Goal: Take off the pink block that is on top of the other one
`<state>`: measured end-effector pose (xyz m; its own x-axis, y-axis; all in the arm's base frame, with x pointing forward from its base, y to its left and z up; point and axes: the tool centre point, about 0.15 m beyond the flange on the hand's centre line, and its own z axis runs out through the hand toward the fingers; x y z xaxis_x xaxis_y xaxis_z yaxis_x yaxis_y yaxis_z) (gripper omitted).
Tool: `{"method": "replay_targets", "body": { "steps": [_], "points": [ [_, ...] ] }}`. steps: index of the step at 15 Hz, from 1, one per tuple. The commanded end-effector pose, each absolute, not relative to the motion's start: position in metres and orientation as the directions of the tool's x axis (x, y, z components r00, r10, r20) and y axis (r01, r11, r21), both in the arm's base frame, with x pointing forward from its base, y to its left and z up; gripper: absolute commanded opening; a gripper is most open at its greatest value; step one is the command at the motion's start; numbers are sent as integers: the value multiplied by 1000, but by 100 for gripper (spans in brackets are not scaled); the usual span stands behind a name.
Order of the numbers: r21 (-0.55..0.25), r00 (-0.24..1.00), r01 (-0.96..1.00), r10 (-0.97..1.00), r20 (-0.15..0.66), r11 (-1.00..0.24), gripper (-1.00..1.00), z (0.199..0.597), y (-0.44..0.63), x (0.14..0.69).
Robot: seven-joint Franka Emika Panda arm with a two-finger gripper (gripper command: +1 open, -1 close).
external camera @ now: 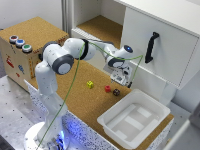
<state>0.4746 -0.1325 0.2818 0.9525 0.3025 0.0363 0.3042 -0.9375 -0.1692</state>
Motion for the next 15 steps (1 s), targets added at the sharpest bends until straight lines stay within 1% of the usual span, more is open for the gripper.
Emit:
{"method": "replay_targets", "body": {
  "steps": [1, 9, 10, 13, 15],
  "points": [
    [-94, 954, 300, 296, 54, -949, 100, 287, -136, 468],
    [-94, 954, 300, 296, 54, -949, 100, 287, -136, 468],
    [-141, 953, 304, 302, 35, -942, 100, 287, -138, 475],
    [-119, 961, 277, 276, 30, -953, 100, 278, -151, 475],
    [-88, 963, 269, 267, 31, -959, 100, 267, -158, 473]
  ]
}}
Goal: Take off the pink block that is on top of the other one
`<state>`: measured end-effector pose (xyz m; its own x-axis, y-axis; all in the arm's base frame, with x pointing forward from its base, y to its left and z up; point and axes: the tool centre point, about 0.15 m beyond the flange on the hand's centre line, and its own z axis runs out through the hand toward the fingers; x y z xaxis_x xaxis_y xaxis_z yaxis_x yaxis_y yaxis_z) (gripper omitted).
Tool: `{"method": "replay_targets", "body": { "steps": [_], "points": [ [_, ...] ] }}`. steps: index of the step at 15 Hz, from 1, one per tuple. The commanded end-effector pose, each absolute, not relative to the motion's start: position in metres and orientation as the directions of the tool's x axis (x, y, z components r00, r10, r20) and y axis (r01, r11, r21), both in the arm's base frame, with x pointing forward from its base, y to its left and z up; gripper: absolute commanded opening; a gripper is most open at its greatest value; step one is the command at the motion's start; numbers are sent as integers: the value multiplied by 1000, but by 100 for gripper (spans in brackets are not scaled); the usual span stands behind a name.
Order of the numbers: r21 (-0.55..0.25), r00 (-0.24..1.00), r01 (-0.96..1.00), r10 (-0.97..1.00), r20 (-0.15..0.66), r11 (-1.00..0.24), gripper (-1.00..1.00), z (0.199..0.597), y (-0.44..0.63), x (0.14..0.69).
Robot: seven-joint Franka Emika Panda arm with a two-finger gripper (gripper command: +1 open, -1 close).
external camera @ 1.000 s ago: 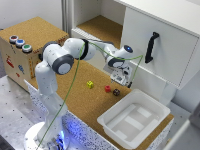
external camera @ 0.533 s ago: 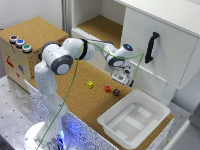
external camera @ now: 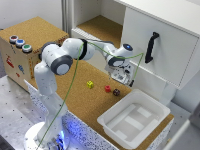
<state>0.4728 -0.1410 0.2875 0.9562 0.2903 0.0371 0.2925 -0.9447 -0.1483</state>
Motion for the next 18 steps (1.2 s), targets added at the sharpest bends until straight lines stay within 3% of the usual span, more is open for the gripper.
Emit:
{"method": "replay_targets", "body": {
  "steps": [1, 6, 15, 18],
  "points": [
    [-100, 965, 261, 260, 27, -960, 100, 262, -164, 472],
    [-53, 961, 276, 274, 44, -960, 100, 234, -170, 466],
    [-15, 996, 78, 77, 42, -997, 100, 203, -183, 475],
    [37, 999, -8, -6, 43, -999, 100, 204, -178, 476]
  ]
}}
